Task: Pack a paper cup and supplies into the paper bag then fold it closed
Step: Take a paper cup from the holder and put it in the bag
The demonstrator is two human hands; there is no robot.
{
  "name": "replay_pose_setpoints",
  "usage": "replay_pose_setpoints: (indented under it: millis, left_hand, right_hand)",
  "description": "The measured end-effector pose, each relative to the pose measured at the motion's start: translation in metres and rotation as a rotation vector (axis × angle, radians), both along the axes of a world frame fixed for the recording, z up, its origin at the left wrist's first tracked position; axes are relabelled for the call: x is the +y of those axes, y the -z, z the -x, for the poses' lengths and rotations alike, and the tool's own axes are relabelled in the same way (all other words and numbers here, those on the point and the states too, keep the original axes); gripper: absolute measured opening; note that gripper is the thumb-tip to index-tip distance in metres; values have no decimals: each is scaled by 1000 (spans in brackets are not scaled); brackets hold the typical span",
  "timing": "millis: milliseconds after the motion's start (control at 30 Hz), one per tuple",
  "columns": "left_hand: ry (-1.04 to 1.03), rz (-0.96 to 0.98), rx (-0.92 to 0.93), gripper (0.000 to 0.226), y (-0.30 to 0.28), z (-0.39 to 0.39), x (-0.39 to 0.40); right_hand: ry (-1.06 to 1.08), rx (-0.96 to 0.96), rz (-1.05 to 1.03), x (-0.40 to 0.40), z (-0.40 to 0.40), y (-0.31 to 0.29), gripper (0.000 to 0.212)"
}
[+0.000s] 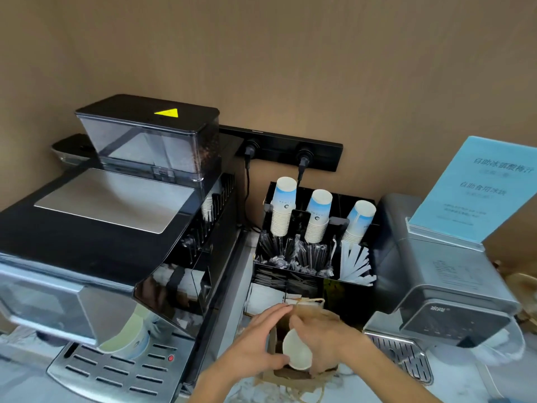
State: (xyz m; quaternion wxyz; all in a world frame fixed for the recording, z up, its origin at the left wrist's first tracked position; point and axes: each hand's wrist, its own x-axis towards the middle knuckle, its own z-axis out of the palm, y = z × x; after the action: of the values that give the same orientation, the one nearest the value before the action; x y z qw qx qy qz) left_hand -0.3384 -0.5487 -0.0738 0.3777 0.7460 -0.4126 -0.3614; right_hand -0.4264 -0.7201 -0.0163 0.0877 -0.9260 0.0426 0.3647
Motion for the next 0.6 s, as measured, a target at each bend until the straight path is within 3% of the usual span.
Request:
replay_pose_setpoints:
  millis: [100,233,367,500,600]
  left_hand:
    - [29,-17,-1,89,-3,1,-1]
    - [60,-31,-1,89,-5,4,-3]
    - [68,-34,3,90,-7,5,-5]
    - [78,-29,-11,91,-8,3,-7]
    - [72,-23,-15,92,-7,2,-6]
  right_hand:
    - [-57,126,74,12,-4,24,64]
    - [-92,260,146,18,-13,53,92]
    - [-78,301,217,24,-24,60,101]
    - [-93,294,205,23,-29,72,99]
    - [21,175,144,24,-21,68,75]
